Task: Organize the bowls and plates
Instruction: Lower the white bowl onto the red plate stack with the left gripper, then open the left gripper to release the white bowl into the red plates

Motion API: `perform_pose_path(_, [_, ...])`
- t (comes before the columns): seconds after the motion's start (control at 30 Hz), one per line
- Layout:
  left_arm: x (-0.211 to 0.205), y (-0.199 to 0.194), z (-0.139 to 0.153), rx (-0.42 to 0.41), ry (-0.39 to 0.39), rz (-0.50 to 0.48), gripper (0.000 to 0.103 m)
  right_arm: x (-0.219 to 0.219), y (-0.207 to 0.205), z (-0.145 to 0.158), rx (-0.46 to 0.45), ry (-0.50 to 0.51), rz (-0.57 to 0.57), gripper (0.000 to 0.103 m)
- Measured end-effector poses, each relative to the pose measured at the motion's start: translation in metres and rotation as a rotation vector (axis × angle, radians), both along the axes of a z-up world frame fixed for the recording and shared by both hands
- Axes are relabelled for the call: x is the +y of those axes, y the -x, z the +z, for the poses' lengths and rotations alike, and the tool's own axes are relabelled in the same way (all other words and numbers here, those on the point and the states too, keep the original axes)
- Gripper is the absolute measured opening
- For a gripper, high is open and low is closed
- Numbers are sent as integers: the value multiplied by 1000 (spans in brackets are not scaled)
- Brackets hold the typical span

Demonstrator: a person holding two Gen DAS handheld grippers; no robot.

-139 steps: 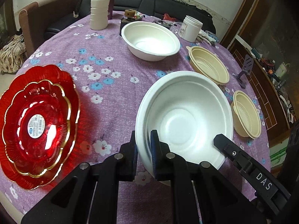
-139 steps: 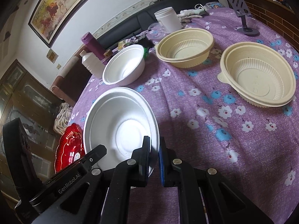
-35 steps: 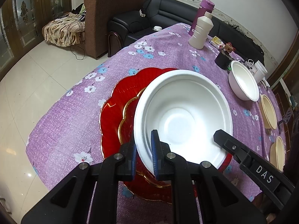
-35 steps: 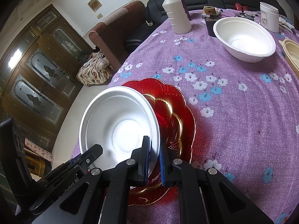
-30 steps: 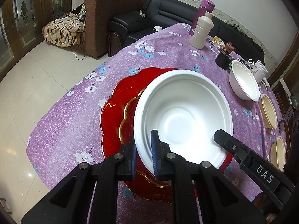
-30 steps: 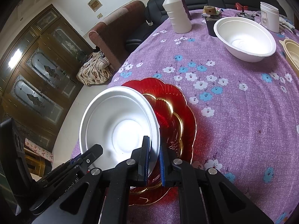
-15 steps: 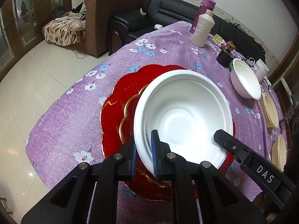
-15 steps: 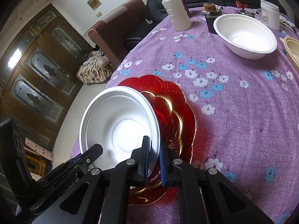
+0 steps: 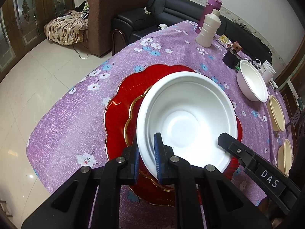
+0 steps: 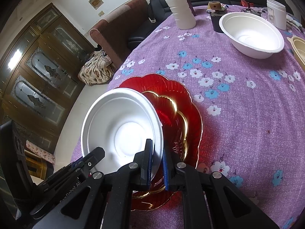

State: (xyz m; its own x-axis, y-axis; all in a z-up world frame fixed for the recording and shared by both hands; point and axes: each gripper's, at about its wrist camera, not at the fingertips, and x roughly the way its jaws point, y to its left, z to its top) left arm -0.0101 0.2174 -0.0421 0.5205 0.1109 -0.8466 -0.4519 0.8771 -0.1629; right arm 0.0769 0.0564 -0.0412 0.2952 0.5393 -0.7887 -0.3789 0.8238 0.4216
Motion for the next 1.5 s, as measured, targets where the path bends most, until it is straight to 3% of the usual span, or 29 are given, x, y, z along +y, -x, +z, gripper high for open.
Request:
perform_pose_path(0.67, [-1,-2,-1,12,9,26,12,3,-1,-3,1,6,9,9])
perform_pose_path(1.0, [7,1,-1,23,62,76,13,3,-2,-3,23,-29,19,14])
perform_pose_path(1.07, [8,3,1,11,74,90,23,1,0,1,18,-34,17,16])
perform_pose_path(1.13, [9,5,5,-2,73,108,40,-1,1,5,10,-38,16,20])
perform_pose_path(1.2, [9,8,9,-24,72,127,52,-4,3,10,0,-46,14,25])
perform_pose_path(1.37, [4,12,26,-90,58,149,54,-17,9,26,-31,-72,4,28])
perform_pose_path(1.5, [-7,7,37,-136,78,119,62,-38,10,35,-49,-97,-27,31])
